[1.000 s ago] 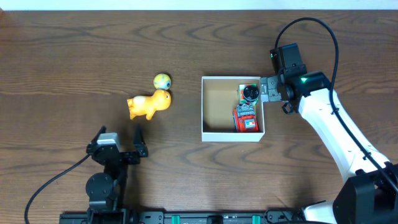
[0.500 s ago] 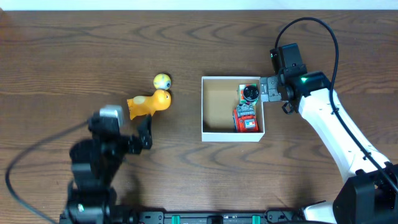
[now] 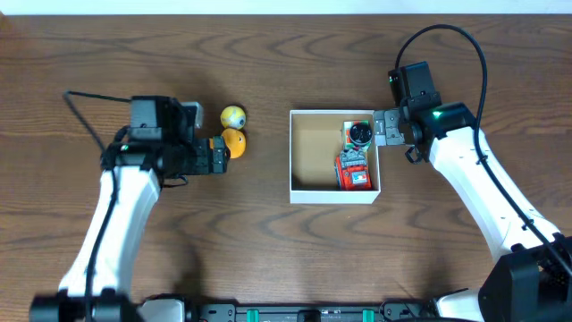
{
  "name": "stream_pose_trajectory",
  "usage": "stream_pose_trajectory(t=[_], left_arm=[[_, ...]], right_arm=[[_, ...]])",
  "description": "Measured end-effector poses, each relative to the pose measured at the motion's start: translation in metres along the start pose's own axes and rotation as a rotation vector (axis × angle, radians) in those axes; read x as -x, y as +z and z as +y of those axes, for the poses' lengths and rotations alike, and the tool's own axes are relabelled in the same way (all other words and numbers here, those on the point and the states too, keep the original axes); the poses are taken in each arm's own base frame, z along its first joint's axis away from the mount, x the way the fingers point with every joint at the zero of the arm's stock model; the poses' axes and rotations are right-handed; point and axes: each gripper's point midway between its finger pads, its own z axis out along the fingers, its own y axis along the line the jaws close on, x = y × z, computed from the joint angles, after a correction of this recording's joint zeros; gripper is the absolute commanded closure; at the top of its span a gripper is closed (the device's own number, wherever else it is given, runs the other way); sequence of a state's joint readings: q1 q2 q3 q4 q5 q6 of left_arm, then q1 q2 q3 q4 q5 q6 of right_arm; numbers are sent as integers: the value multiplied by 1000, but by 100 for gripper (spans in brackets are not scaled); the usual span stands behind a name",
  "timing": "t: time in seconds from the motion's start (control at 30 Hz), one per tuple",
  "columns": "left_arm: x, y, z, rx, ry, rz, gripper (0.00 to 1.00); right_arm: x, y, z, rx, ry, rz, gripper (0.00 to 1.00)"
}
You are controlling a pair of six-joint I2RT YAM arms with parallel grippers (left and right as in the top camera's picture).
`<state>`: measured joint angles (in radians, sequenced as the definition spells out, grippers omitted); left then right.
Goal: Pack container
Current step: 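Move the left gripper to the orange duck and grasp it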
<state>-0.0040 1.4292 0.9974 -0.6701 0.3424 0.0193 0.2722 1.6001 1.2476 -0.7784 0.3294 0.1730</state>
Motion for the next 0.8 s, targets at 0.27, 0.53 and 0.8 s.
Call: stream_pose_trajectory(t=[0.27, 0.53, 0.8], left_arm=[[-7, 19, 6, 3, -35, 63, 2], [10, 20, 6, 1, -15, -6, 1], [18, 19, 15, 58, 23, -40, 5]], right_arm=[[0, 0, 0, 0, 0, 0, 1], [0, 0, 0, 0, 0, 0, 1], [0, 0, 0, 0, 0, 0, 1]])
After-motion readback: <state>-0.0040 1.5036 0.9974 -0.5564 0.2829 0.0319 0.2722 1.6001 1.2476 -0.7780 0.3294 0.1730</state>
